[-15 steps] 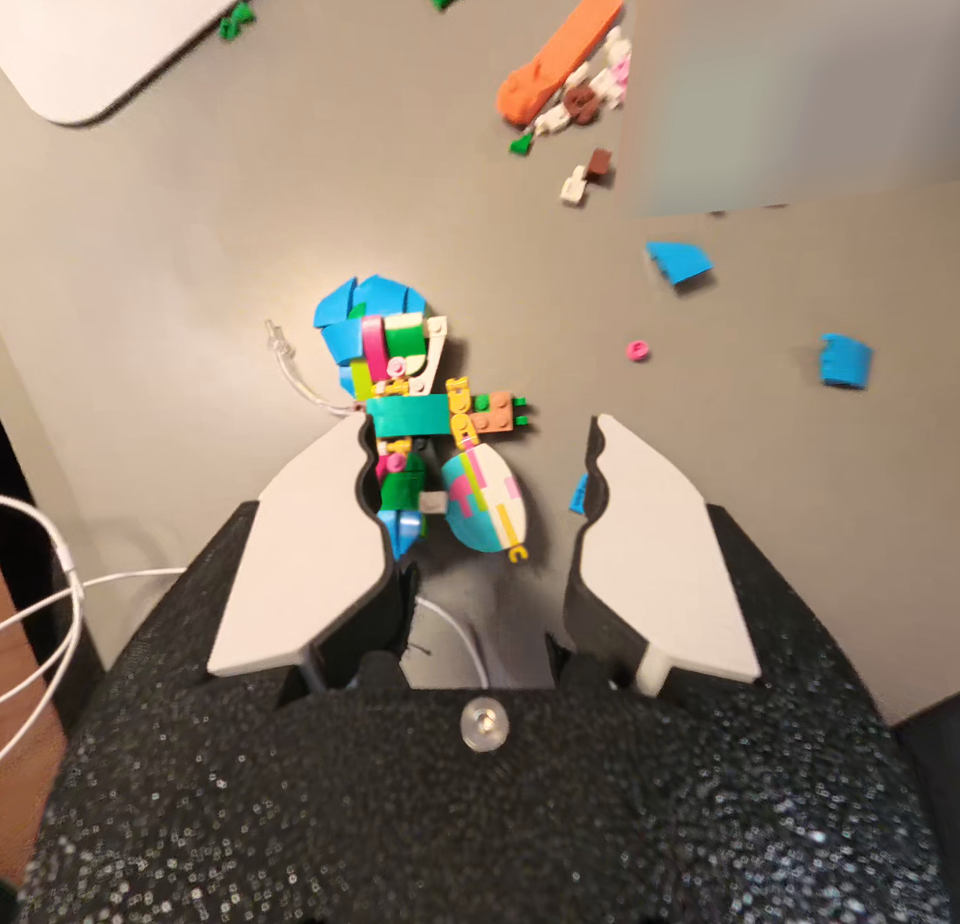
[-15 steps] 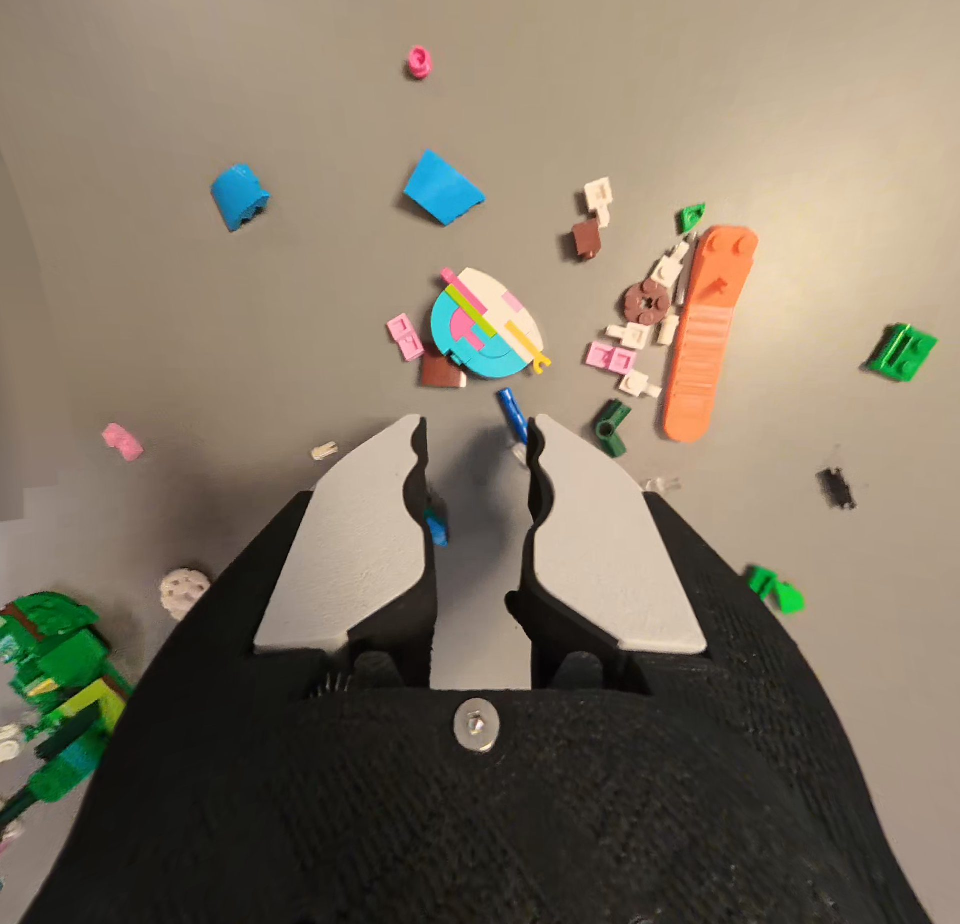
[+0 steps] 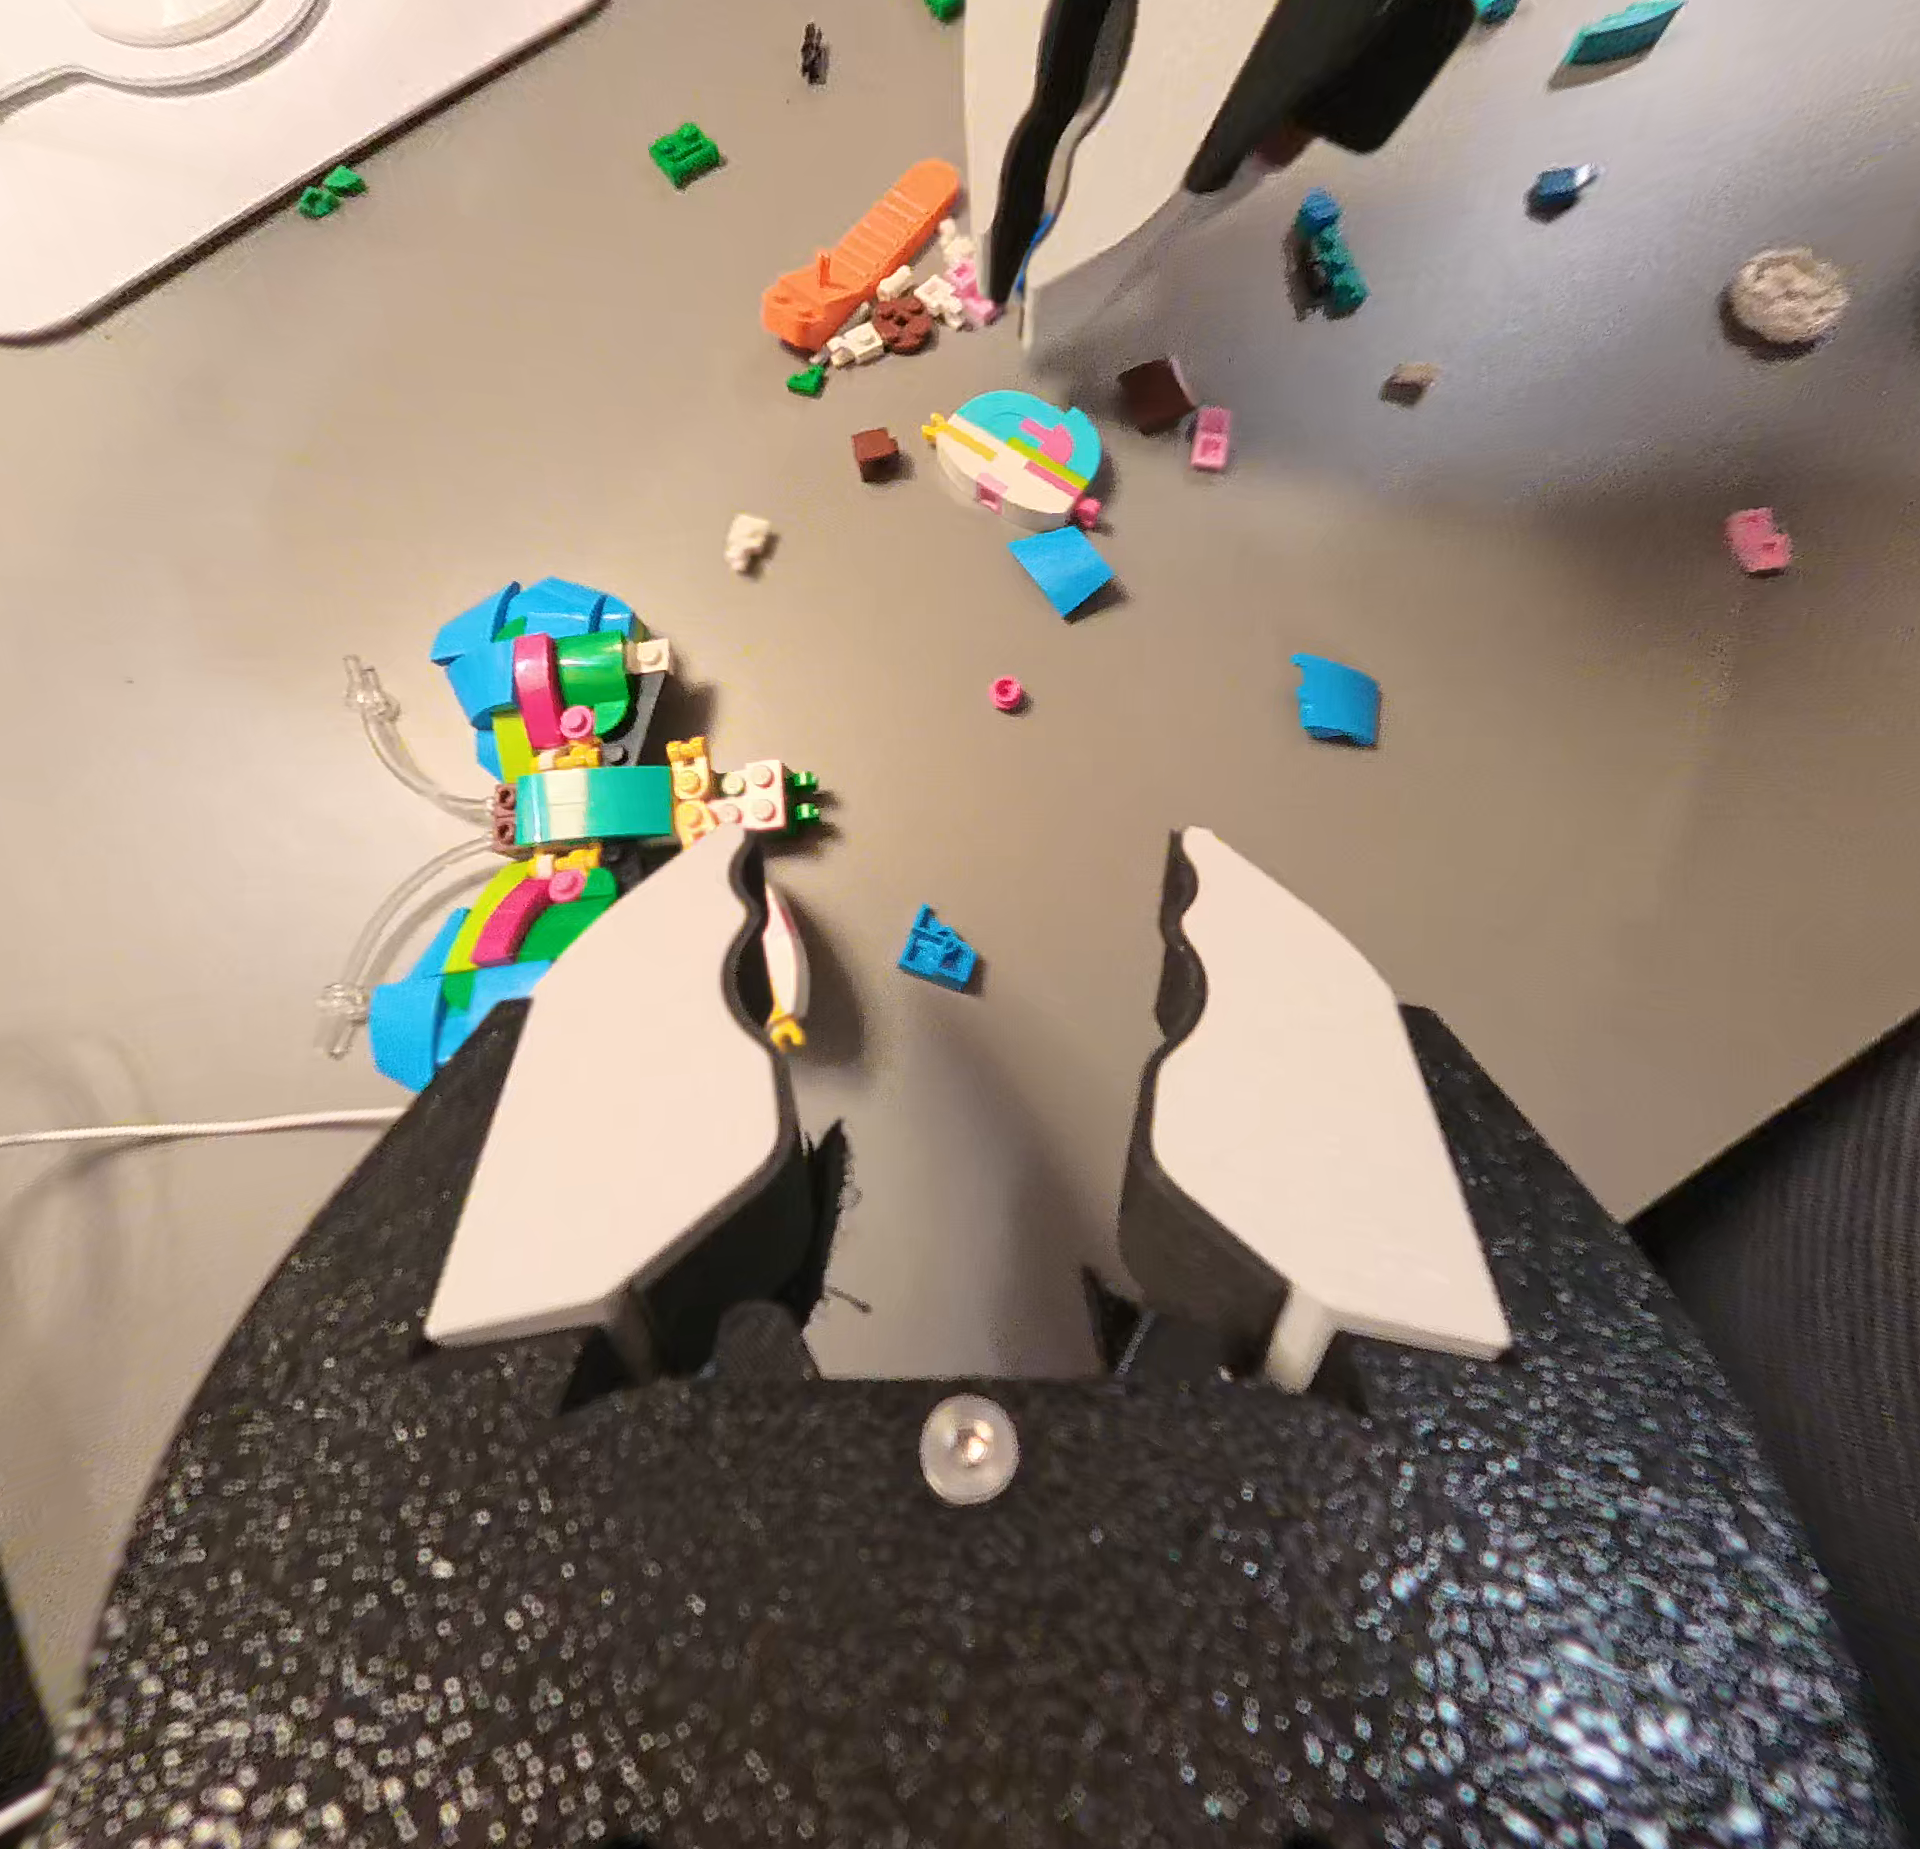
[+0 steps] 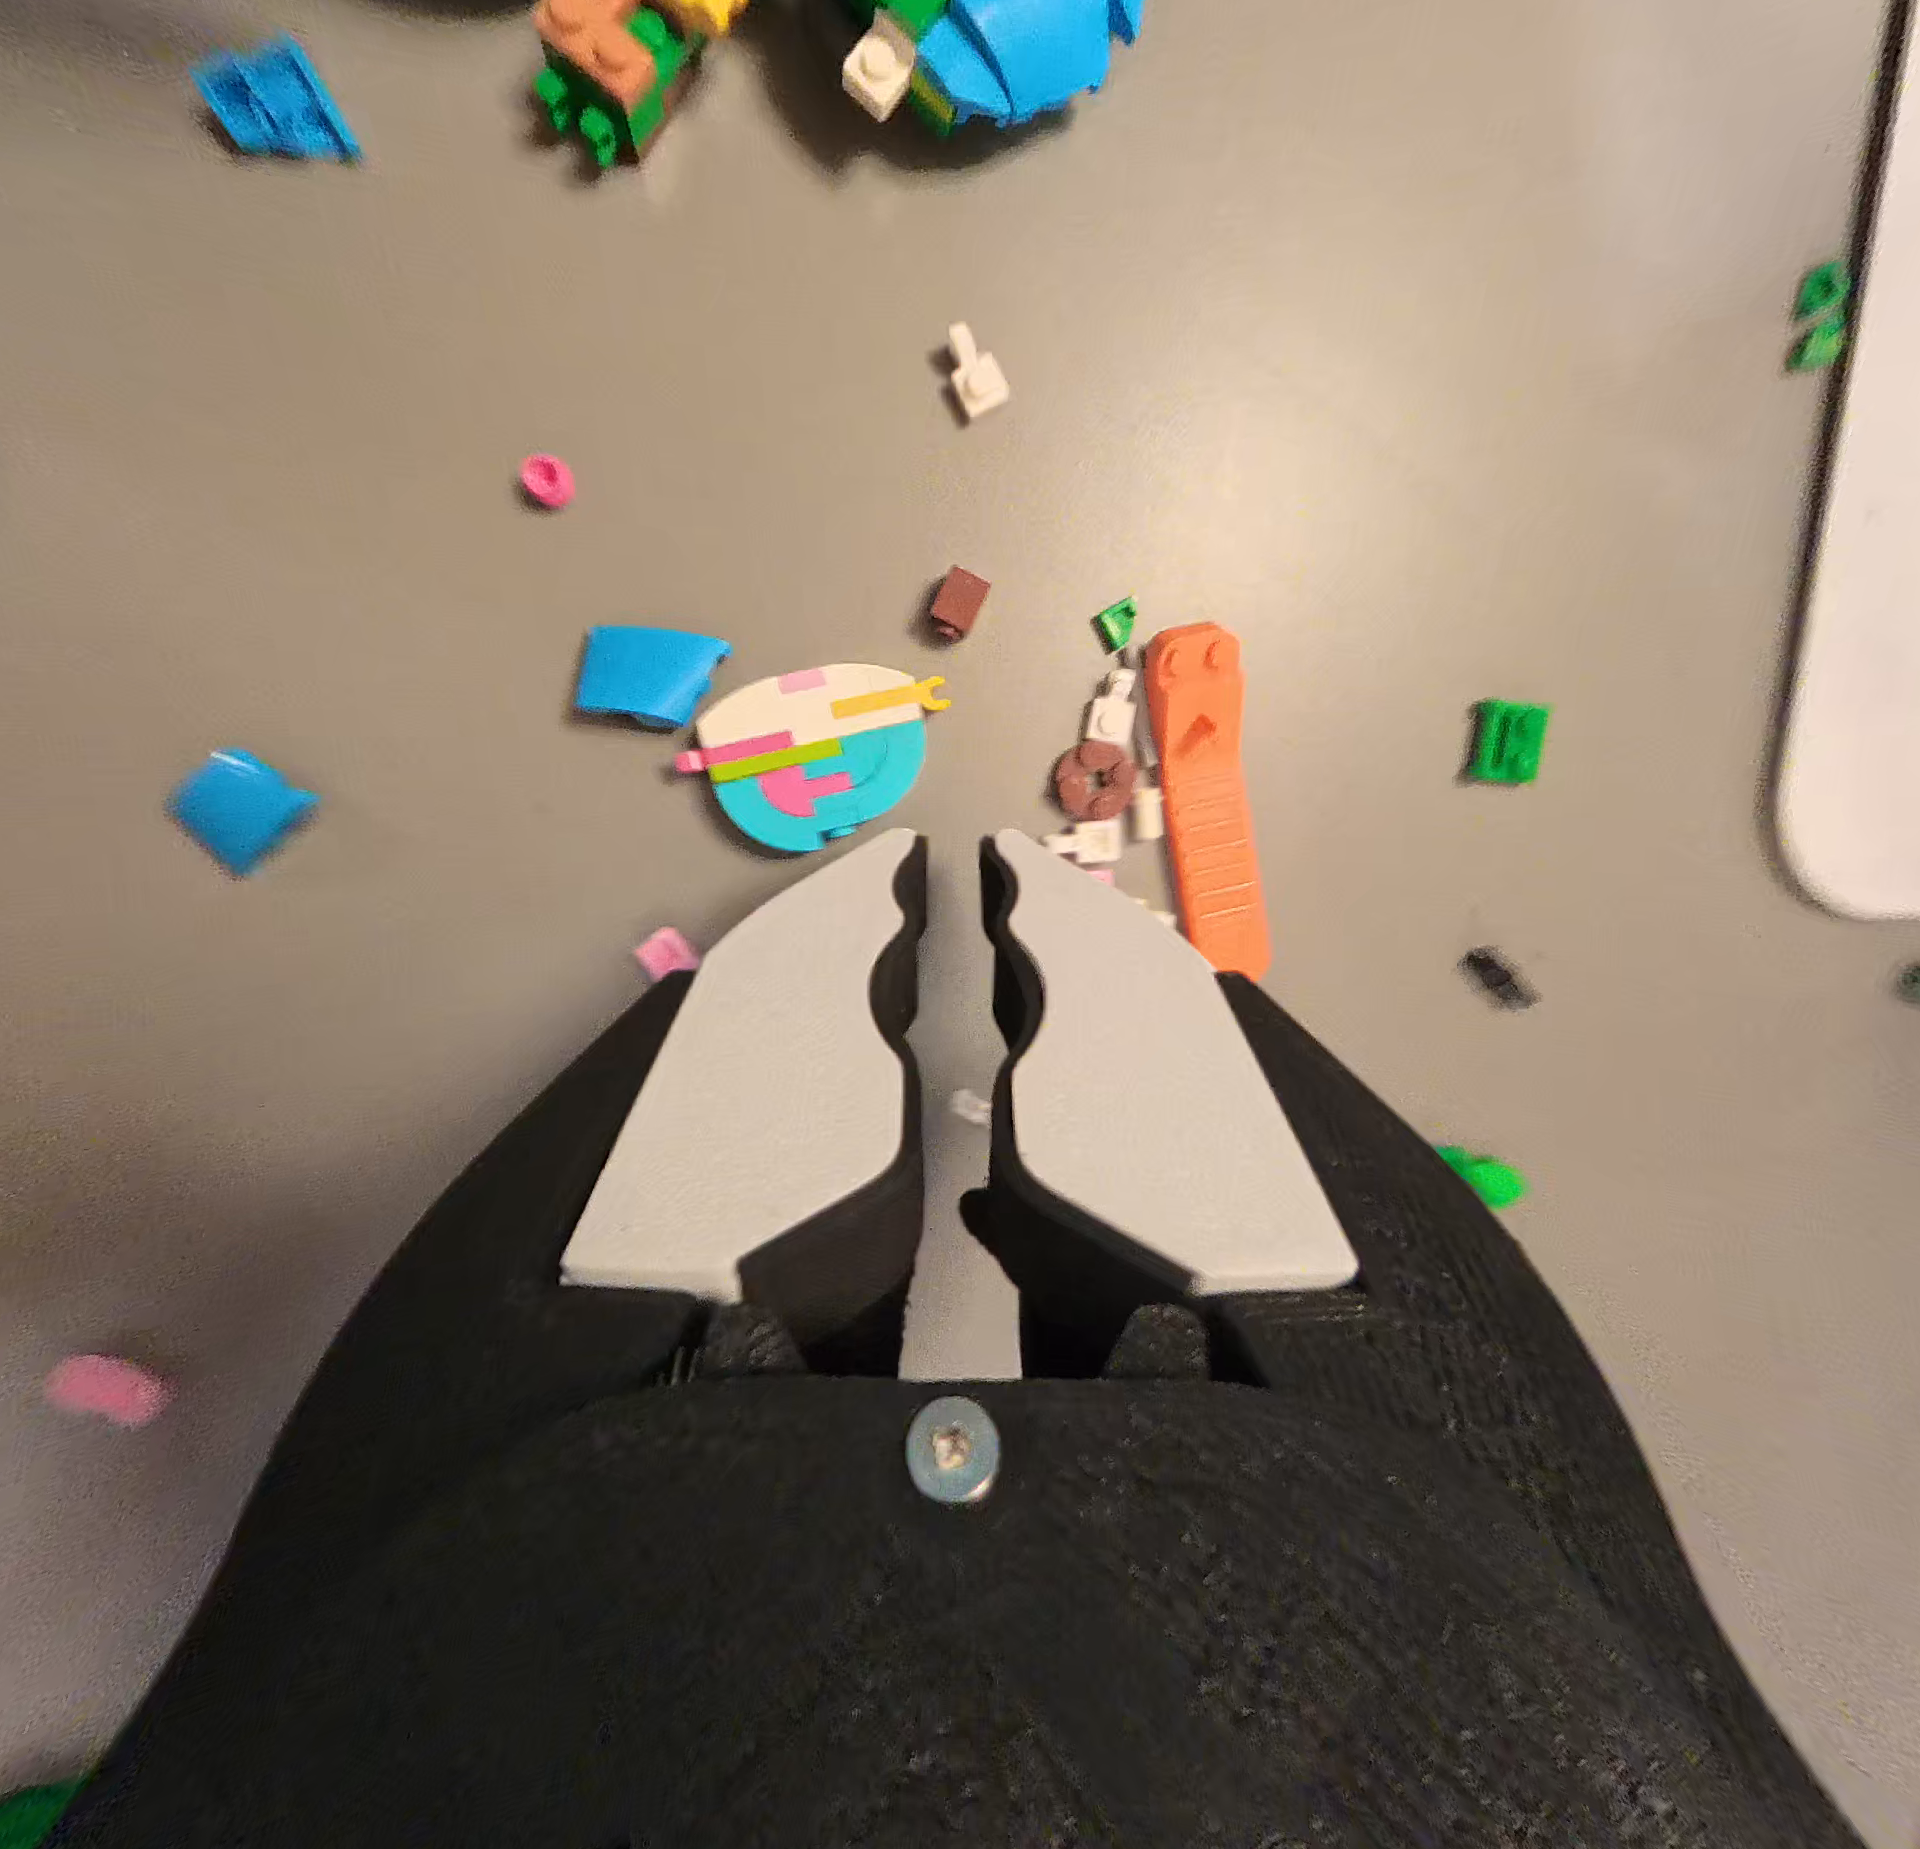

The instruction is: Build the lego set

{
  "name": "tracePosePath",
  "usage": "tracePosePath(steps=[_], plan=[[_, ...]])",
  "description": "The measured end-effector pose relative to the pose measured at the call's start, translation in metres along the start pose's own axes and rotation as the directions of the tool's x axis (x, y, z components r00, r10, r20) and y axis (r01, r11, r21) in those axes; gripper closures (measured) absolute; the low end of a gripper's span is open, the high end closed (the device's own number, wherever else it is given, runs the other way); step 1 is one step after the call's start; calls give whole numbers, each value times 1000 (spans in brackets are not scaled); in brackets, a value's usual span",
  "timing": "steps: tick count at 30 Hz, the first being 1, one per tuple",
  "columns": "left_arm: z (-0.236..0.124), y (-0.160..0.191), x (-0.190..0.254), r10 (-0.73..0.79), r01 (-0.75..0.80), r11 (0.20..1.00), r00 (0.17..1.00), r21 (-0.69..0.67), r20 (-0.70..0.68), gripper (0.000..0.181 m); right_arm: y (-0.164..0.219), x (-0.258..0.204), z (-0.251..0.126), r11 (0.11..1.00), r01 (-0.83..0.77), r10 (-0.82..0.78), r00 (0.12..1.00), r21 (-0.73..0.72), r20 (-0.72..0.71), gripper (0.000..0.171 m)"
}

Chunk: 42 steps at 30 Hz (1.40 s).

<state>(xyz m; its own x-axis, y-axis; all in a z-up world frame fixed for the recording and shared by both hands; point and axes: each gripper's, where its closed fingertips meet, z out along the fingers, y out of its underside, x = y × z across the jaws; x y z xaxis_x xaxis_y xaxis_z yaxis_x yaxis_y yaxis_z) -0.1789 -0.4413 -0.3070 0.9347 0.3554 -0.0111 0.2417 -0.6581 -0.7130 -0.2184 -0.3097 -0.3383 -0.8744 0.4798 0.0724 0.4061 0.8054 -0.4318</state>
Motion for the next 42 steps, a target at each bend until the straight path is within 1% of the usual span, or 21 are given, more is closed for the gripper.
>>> tracePosePath(steps=[1, 3, 6, 8, 9, 13, 14, 17, 19, 21, 22, 24, 27, 29, 30, 33, 35, 36, 38, 40, 42], plan=[[-1, 0, 3, -7, 8, 1000, 1000, 20, -9, 109, 0, -6, -2, 997, -78, 78, 996, 24, 37, 154], [-1, -1, 6, -21, 22, 998, 1000, 56, -18, 109, 0, -15, -1, 972, -224, 218, 972, 65, 85, 146], [-1, -3, 8, -21, 23, 995, 1000, 93, -16, 110, -7, -15, 6, 913, -389, 383, 921, 125, 72, 126], [0, -3, 10, -19, 21, 995, 1000, 103, -18, 110, -6, -14, 13, 906, -411, 412, 911, 100, 12, 114], [-1, -3, 11, -18, 20, 994, 1000, 105, -20, 110, -7, -15, 16, 908, -409, 412, 911, 85, -20, 113], [-3, 1, 13, -19, 21, 994, 1000, 110, -13, 110, -7, -17, 20, 924, -382, 382, 921, 7, -81, 117], [-5, 1, 12, -21, 22, 993, 1000, 117, -8, 110, -8, -19, 20, 934, -356, 355, 932, -5, -69, 129], [-9, 0, 10, -17, 16, 988, 1000, 153, 8, 111, -11, -18, 19, 976, -220, 219, 974, 4, -59, 133], [-12, -8, 9, -29, 27, 978, 1000, 207, 9, 112, -19, -21, 16, 997, -58, 61, 996, 50, -63, 133], [-14, -20, 11, -63, 68, 958, 998, 277, -28, 115, -35, -30, 7, 975, 172, -159, 982, 144, -98, 133], [-14, -27, 11, -90, 103, 945, 994, 311, -57, 118, -44, -37, 1, 932, 308, -284, 948, 191, -142, 133], [-11, -38, 10, -160, 192, 914, 980, 358, -117, 122, -64, -49, -15, 800, 549, -483, 829, 244, -281, 133], [-5, -47, 15, -241, 335, 865, 930, 373, -276, 128, -78, -60, -30, 642, 739, -631, 660, 204, -408, 133], [-6, -54, 19, -264, 411, 825, 887, 388, -379, 134, -83, -66, -33, 581, 794, -680, 594, 177, -431, 133], [-6, -55, 20, -267, 426, 815, 878, 392, -398, 138, -84, -68, -34, 555, 815, -699, 565, 164, -438, 133], [-3, -51, 19, -259, 405, 826, 891, 392, -374, 148, -91, -73, -38, 500, 854, -730, 506, 146, -460, 133], [-5, -54, 21, -242, 398, 817, 894, 417, -378, 156, -96, -77, -40, 477, 865, -736, 490, 156, -467, 133], [-7, -56, 21, -234, 396, 808, 895, 437, -380, 165, -99, -79, -40, 468, 869, -737, 484, 159, -472, 133], [-10, -56, 13, -233, 376, 797, 914, 473, -332, 172, -106, -80, -43, 448, 878, -728, 467, 169, -502, 135], [-17, -58, 6, -220, 345, 772, 933, 533, -286, 173, -115, -79, -51, 450, 863, -688, 499, 230, -527, 137], [-24, -62, 2, -207, 325, 744, 943, 584, -261, 173, -123, -75, -62, 497, 792, -609, 610, 355, -508, 132]])
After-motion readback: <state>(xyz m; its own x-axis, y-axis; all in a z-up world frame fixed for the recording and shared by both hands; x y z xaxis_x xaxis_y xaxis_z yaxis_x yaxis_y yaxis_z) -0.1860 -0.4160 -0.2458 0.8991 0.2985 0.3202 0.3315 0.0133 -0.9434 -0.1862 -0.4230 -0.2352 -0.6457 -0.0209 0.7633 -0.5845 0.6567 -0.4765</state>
